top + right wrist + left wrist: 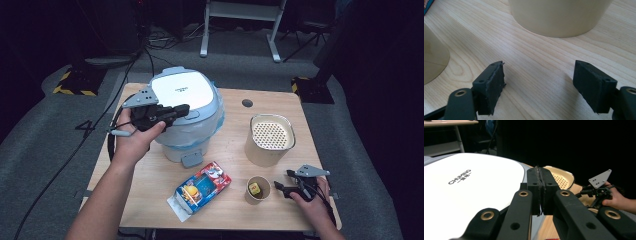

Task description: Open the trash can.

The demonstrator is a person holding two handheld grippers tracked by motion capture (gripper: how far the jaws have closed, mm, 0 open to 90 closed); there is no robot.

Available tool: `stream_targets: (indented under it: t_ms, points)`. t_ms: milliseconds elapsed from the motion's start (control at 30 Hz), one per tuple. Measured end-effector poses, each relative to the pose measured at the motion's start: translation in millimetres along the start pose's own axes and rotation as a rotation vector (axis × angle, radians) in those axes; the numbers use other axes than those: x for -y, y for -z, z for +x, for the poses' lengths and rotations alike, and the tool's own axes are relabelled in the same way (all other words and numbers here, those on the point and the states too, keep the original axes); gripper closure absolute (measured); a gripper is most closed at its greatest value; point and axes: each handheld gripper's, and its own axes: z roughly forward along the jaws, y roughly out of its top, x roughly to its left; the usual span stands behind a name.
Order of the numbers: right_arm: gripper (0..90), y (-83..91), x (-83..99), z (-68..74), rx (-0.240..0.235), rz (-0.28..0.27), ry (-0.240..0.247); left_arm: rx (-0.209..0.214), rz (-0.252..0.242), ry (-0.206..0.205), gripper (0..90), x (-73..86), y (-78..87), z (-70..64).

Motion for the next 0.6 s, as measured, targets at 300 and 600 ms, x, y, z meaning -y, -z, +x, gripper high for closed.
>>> stream_targets:
  t_ms: [300, 600]
  points:
    - [25.2, 0.0, 0.0, 0.0, 0.0, 0.0, 0.0, -0.047, 0.095, -0.019, 89.6, 0.9, -13.2, 0.6]
    - [25.2, 0.0, 0.0, 0.0, 0.0, 0.0, 0.0, -0.056, 0.127, -0.02, 90.0, -2.7, -15.2, -3.7]
